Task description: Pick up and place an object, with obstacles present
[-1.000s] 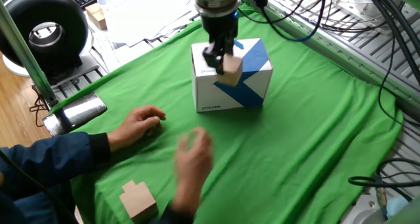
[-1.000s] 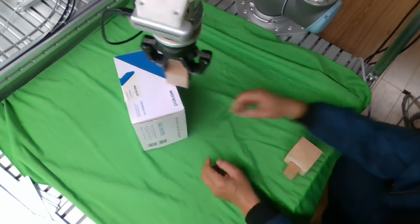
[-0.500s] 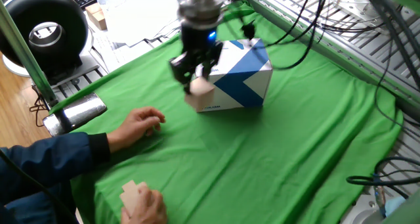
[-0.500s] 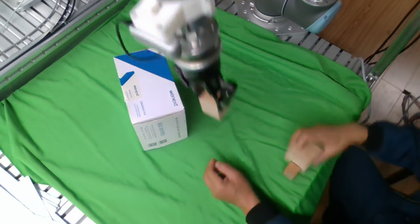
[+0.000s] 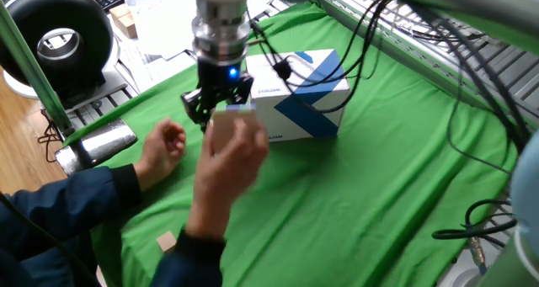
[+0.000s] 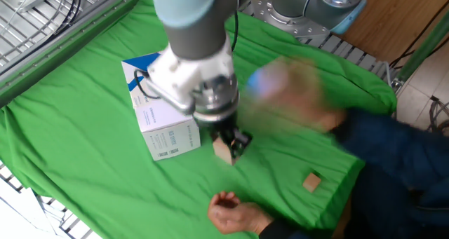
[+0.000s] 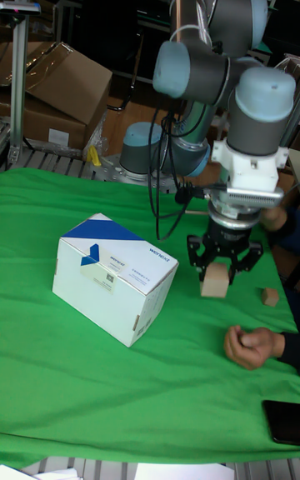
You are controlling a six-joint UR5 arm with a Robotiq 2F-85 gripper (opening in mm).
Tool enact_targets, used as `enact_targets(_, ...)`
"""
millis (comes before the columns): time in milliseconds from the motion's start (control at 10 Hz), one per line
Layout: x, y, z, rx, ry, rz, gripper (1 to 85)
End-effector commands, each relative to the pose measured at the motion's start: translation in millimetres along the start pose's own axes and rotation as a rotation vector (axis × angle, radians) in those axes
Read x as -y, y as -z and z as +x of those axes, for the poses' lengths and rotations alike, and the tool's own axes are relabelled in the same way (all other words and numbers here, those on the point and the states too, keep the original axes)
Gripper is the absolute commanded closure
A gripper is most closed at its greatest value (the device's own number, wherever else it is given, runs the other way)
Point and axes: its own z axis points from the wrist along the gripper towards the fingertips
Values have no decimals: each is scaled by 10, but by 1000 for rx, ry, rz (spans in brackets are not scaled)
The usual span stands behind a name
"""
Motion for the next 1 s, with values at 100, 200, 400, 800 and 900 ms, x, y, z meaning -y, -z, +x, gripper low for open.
enact_targets(100, -2, -172, -86, 10, 5, 13, 843)
enact_targets(200, 6, -237, -144, 24, -2, 18, 843)
enact_targets(400, 66, -234, -138, 19, 5, 40, 843)
enact_targets(800, 147, -256, -126, -4, 151, 58, 437)
enact_targets(900, 161, -254, -135, -1, 151, 65, 433)
